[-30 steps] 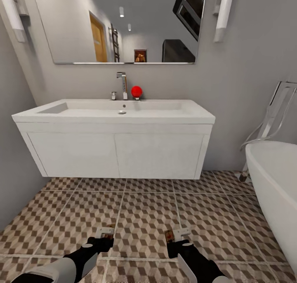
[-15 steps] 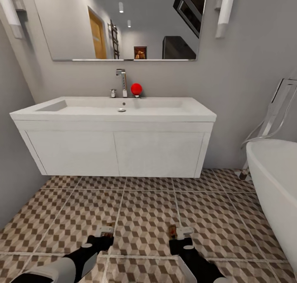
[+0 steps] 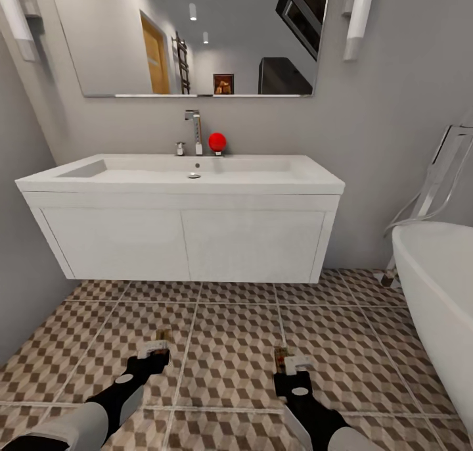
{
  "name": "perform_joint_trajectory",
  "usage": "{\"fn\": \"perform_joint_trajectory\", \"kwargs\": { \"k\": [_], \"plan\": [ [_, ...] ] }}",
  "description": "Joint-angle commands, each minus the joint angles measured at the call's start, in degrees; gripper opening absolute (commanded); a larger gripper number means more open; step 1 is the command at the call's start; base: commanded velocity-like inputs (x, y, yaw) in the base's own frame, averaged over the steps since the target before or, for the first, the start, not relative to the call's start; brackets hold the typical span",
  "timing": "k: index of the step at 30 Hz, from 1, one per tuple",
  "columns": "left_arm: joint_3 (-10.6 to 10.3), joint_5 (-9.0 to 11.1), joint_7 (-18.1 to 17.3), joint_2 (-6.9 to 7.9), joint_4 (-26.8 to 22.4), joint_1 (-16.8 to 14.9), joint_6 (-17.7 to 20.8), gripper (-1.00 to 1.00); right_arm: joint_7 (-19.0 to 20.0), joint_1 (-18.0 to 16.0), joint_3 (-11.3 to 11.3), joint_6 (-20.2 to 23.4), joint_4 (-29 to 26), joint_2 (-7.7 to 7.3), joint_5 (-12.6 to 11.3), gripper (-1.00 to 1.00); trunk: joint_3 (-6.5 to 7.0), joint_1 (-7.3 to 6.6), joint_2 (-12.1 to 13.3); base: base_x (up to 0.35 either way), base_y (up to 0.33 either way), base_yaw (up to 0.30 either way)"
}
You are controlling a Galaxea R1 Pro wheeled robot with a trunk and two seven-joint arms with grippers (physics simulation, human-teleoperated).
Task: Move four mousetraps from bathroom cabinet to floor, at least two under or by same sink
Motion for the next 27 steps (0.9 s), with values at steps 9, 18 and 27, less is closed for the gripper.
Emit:
{"fn": "perform_joint_trajectory", "kwargs": {
  "k": [9,18,27],
  "plan": [
    [-1.0,1.2,-0.4,0.74,-1.3,-0.1,3.5,-1.00,-0.5,-4.9,0.6,1.7,1.2,2.86,2.0,-1.00,-0.05,-0.01,0.0,0.000,0.000,0.000],
    [-3.1,1.0,-0.4,0.63,-1.4,-0.1,0.7,-1.00,-0.4,-5.4,0.7,2.2,1.6,2.86,2.3,-1.00,-0.05,-0.01,0.0,0.000,0.000,0.000],
    [-7.0,1.2,0.2,0.22,-1.3,-0.1,0.2,-1.00,-0.1,-5.4,0.7,2.2,1.6,2.86,2.3,-1.00,-0.05,-0.01,0.0,0.175,0.000,0.000]
  ]
}}
